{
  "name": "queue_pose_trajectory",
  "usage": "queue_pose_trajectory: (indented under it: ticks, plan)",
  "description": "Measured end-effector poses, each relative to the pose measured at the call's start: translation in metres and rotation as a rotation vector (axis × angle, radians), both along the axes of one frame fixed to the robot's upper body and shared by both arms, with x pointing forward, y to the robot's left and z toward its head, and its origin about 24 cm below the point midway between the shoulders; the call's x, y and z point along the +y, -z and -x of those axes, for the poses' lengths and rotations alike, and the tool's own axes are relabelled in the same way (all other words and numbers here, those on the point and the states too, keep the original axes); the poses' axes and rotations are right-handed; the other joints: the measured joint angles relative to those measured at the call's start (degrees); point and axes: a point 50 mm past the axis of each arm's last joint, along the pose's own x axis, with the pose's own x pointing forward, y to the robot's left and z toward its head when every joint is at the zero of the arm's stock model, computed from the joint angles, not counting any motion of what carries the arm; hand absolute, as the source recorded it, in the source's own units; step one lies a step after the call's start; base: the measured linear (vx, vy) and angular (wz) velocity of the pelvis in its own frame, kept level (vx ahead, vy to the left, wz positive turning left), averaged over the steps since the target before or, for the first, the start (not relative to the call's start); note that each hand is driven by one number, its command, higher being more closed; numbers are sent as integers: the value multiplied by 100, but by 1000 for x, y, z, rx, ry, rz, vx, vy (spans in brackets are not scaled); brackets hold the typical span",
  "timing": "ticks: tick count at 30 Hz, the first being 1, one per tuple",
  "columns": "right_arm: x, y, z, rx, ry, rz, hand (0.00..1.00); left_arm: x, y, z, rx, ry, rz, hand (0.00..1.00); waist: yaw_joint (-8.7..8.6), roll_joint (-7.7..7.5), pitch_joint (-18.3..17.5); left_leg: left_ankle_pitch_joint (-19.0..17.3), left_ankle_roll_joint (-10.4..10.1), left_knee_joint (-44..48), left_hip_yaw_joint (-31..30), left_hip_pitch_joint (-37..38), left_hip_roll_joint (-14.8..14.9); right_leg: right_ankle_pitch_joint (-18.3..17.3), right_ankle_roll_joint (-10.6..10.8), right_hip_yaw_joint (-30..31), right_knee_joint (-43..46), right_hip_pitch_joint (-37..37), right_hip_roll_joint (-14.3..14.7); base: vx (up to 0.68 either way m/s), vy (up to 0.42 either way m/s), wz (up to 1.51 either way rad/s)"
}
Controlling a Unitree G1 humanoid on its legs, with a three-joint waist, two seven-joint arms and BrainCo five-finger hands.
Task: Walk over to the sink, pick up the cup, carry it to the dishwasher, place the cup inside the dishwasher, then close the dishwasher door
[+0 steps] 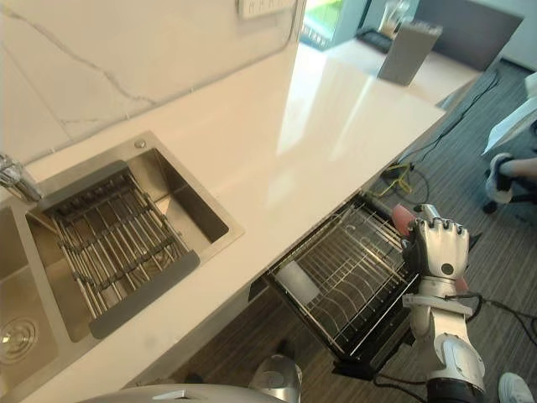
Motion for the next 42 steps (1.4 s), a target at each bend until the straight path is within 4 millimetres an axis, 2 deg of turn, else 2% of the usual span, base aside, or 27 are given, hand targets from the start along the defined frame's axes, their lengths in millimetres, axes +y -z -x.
queue_pose_trajectory:
  ticks: [5, 11, 15, 21, 24, 27, 30, 31, 35, 39, 42]
  plan:
    - [4, 0, -8, -30, 42, -29, 100, 0, -1, -21, -56, 39, -60, 0, 3, 256, 457, -91, 68, 305, -2, -349, 55, 13, -5, 69, 155, -323, -83, -57, 34, -1]
    - [15, -7, -26, -61, 36, -34, 100, 2, -4, -45, -118, 55, -102, 0, 20, 405, 945, -45, 142, 384, -6, -659, -6, 7, -18, 266, 408, -770, -207, -66, 29, -7]
    - [14, -18, -35, -107, 48, -54, 100, 0, -6, -60, -151, 83, -100, 0, 30, 510, 1179, 16, 234, 403, -22, -902, -95, 7, -23, 329, 584, -1075, -337, -60, 25, 5]
    - [12, -28, -52, -111, 42, -56, 100, -4, -7, -68, -155, 104, -84, 0, 134, 677, 1333, 58, 303, 464, -77, -1297, -217, 42, -60, 515, 771, -1606, -470, -47, 21, -3]
    - [14, -24, -58, -85, 43, -61, 100, -7, -7, -71, -163, 108, -70, 0, 146, 769, 1410, 88, 335, 467, -161, -1408, -254, 44, -66, 511, 825, -1689, -523, -39, 3, 8]
    - [12, -21, -62, -82, 66, -99, 100, -8, -6, -71, -160, 98, -62, 0, 167, 781, 1410, 140, 349, 443, -200, -1569, -305, 51, -76, 506, 873, -1850, -574, -42, -1, 10]
    - [2, -24, -63, -104, 129, -134, 100, -9, -7, -74, -162, 95, -59, 0, 192, 826, 1453, 180, 396, 386, -259, -1645, -346, 65, -95, 492, 859, -1884, -601, -47, 4, 10]
    - [-1, -28, -64, -128, 149, -147, 0, -8, -7, -74, -159, 96, -60, 0, 192, 827, 1453, 186, 406, 381, -262, -1692, -353, 75, -108, 502, 852, -1936, -603, -54, 9, 2]
    - [-4, -33, -69, -161, 184, -174, 0, -8, -8, -80, -165, 110, -44, 0, 194, 830, 1454, 209, 406, 379, -223, -1772, -347, 155, -137, 563, 722, -2014, -543, -27, 10, -7]
    - [-3, -32, -73, -208, 199, -233, 0, -4, -10, -88, -179, 149, 7, 0, 200, 826, 1457, 215, 403, 408, -149, -1862, -235, 360, -179, 630, 369, -2009, -323, -2, -7, -17]
    - [0, -25, -75, -239, 211, -354, 0, -4, -9, -88, -165, 152, 80, 0, 204, 792, 1479, 194, 369, 473, -101, -1844, -102, 470, -222, 669, 120, -1914, -129, 15, -36, -22]
